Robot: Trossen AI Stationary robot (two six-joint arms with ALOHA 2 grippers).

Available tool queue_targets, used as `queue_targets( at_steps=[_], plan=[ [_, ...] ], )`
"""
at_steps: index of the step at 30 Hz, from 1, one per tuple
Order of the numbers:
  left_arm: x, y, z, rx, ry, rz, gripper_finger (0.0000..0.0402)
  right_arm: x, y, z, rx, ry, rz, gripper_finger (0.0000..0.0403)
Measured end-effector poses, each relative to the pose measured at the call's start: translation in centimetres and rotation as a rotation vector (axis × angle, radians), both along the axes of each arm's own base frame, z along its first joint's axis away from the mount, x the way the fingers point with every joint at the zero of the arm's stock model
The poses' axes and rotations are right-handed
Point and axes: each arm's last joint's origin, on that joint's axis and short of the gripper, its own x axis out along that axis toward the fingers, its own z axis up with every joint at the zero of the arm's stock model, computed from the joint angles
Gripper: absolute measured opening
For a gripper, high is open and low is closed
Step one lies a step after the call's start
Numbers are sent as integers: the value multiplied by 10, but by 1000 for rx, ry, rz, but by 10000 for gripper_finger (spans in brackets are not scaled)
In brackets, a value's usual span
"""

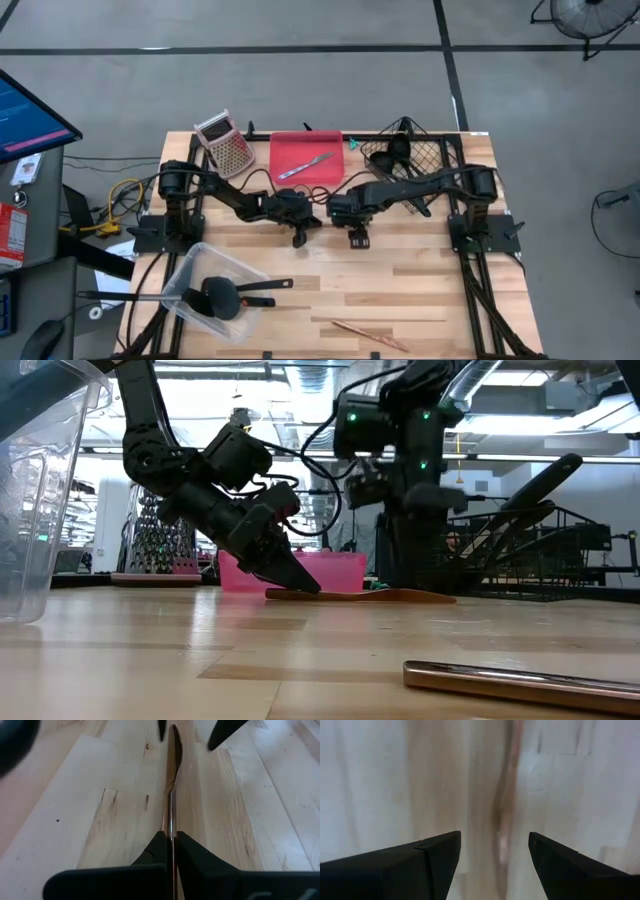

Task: Pick & Place Kitchen Items
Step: Put the gold table knife into the pink bin

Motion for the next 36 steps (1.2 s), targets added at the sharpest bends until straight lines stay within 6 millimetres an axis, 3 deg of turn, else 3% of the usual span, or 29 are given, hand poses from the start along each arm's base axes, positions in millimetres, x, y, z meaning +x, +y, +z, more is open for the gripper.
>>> queue_targets(
  at_steps=[5, 8, 17, 27, 32, 36],
  plan=[
    [0, 0, 0, 0, -1, 0, 1, 9, -3, -13, -102, -35, -16, 233],
    [0, 0, 0, 2, -2, 3, 1, 11, -4, -13, -144, -46, -20, 212],
    [1, 1, 1, 9, -15, 6, 1, 14, -3, -22, -87, -40, -14, 16],
    [-2, 2, 30, 59, -69, 15, 3, 16, -3, -22, -61, -61, -47, 3],
    [-5, 5, 54, 65, -120, 34, 9, 13, -3, -18, -57, -50, -45, 2],
    [-11, 9, 85, 77, -197, 46, 37, 12, -5, -8, -58, -75, -48, 1]
  ],
)
